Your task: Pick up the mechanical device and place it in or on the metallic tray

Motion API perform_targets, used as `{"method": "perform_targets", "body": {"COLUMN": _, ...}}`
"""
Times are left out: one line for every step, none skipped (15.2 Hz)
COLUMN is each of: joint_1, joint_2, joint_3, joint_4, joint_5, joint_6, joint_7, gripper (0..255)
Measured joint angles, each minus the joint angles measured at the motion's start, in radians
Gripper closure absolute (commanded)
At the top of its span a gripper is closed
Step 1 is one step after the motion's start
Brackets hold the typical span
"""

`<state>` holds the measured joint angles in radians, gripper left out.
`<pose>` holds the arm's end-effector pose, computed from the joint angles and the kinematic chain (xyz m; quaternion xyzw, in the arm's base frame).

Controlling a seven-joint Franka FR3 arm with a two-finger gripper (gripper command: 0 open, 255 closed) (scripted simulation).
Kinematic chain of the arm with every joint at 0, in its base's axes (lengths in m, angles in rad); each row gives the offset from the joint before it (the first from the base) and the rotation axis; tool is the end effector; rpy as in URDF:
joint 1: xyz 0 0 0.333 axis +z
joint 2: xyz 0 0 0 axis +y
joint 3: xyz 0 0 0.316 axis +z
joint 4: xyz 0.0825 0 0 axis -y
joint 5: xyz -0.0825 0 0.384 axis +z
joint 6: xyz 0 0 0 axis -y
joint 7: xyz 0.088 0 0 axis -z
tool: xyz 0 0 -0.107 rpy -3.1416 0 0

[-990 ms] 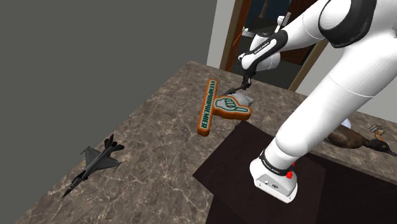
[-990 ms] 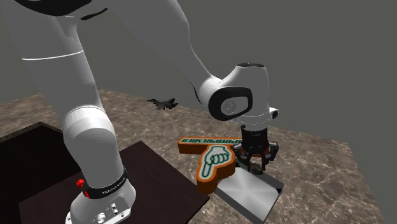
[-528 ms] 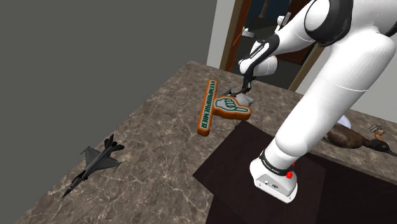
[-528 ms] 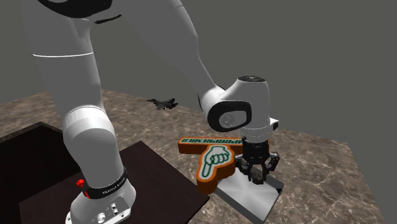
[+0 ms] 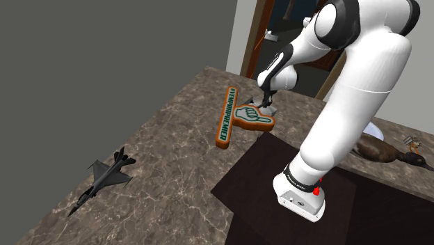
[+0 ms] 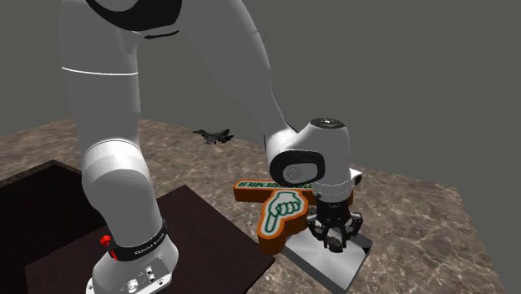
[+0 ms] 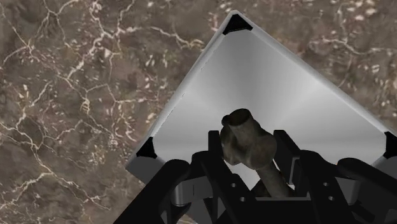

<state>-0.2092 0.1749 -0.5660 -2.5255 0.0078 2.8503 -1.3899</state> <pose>0.3391 -0.3406 0.2385 0.9472 0.3048 0.0020 0.0992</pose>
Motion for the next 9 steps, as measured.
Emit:
{"method": "perform_targets", "body": {"joint_1": -0.012, "joint_2": 0.018, "joint_3": 0.015, "joint_4": -0.003, "joint_5": 0.024, "joint_6": 0.02, "joint_7": -0.018, "gripper": 255}}
{"method": "perform_targets", "body": {"joint_1": -0.017, "joint_2": 0.029, "joint_3": 0.023, "joint_4": -0.002, "joint_5": 0.036, "joint_6": 0.028, "joint_7": -0.024, "gripper": 255}}
{"method": "perform_targets", "body": {"joint_1": -0.02, "joint_2": 0.034, "joint_3": 0.028, "joint_4": 0.0, "joint_5": 0.043, "joint_6": 0.031, "joint_7": -0.029, "gripper": 255}}
{"method": "perform_targets", "body": {"joint_1": -0.022, "joint_2": 0.037, "joint_3": 0.03, "joint_4": 0.001, "joint_5": 0.046, "joint_6": 0.033, "joint_7": -0.03, "gripper": 255}}
{"method": "perform_targets", "body": {"joint_1": -0.022, "joint_2": 0.038, "joint_3": 0.032, "joint_4": 0.001, "joint_5": 0.048, "joint_6": 0.034, "joint_7": -0.031, "gripper": 255}}
{"method": "perform_targets", "body": {"joint_1": -0.023, "joint_2": 0.039, "joint_3": 0.032, "joint_4": 0.001, "joint_5": 0.049, "joint_6": 0.034, "joint_7": -0.032, "gripper": 255}}
{"method": "perform_targets", "body": {"joint_1": -0.023, "joint_2": 0.039, "joint_3": 0.033, "joint_4": 0.002, "joint_5": 0.049, "joint_6": 0.035, "joint_7": -0.032, "gripper": 255}}
{"method": "perform_targets", "body": {"joint_1": -0.023, "joint_2": 0.04, "joint_3": 0.033, "joint_4": 0.002, "joint_5": 0.05, "joint_6": 0.035, "joint_7": -0.032, "gripper": 255}}
{"method": "perform_targets", "body": {"joint_1": -0.023, "joint_2": 0.04, "joint_3": 0.033, "joint_4": 0.002, "joint_5": 0.05, "joint_6": 0.035, "joint_7": -0.032, "gripper": 0}}
